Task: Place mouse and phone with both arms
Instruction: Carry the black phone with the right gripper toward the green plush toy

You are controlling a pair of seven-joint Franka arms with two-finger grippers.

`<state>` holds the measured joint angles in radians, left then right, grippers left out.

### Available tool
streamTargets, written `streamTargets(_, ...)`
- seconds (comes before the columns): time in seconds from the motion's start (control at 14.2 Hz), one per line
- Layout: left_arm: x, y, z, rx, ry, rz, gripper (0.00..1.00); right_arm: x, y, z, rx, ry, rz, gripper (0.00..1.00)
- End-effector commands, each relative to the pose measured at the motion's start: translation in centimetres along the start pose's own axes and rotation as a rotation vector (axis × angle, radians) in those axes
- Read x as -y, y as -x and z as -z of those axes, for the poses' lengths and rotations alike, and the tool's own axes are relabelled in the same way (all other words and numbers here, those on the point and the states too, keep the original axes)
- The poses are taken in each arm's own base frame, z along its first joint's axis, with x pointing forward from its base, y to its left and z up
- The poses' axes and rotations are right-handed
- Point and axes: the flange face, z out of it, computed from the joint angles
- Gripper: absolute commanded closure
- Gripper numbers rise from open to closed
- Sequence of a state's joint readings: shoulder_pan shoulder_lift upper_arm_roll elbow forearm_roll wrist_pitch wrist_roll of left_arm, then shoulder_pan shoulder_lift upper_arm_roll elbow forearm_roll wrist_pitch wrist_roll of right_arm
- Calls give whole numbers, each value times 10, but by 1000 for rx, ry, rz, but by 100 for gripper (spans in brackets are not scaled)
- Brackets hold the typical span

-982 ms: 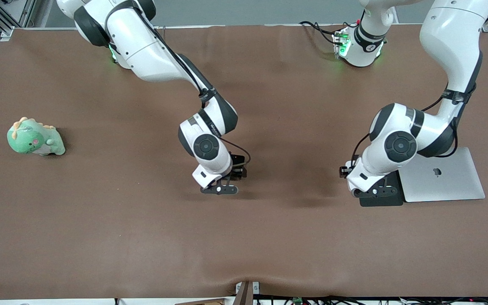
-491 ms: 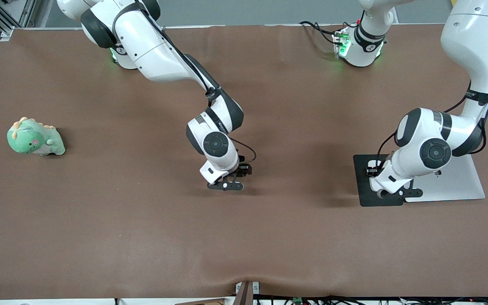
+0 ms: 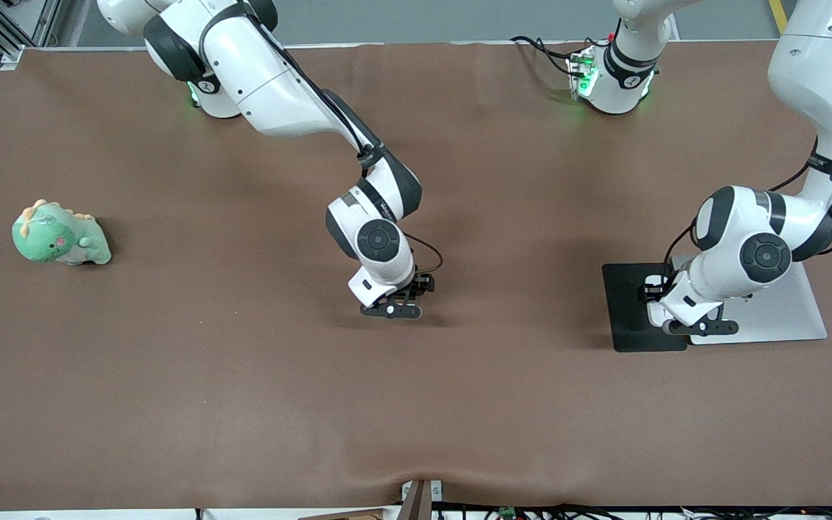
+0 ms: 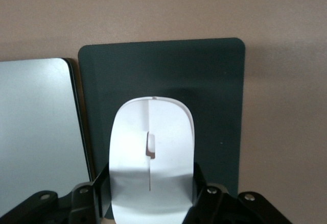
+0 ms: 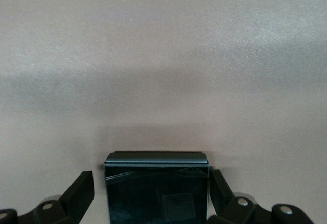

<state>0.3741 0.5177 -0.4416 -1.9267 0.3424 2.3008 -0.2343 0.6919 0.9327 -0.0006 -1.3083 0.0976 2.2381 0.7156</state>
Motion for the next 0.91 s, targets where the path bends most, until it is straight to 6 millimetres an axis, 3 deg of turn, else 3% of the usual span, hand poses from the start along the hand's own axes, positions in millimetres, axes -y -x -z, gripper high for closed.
streamTargets(0.0, -2, -2, -10, -38, 9, -23, 49, 0, 2, -3, -12, 24, 2, 0)
streamTargets(0.07, -3, -3, -15, -39, 17, -23, 49, 1, 2, -2, -19, 26, -1, 59)
streamTargets(0.14, -5, -4, -18, -49, 24, -25, 49, 0, 1, -1, -21, 24, -17, 100)
streamTargets(0.28, -6, -4, -26, -52, 14, -46, 49, -11, -9, 11, -30, 17, -65, 100)
streamTargets(0.35, -5, -5, -25, -61, -2, -60, 49, -29, -23, 20, -25, 19, -87, 100)
streamTargets(0.63, -6, -6, -39, -65, 14, -56, 49, -138, -76, 56, -17, 18, -95, 100)
streamTargets(0.84, -2, -6, -40, -66, 14, -51, 48, -204, -83, 74, -3, 27, -113, 100)
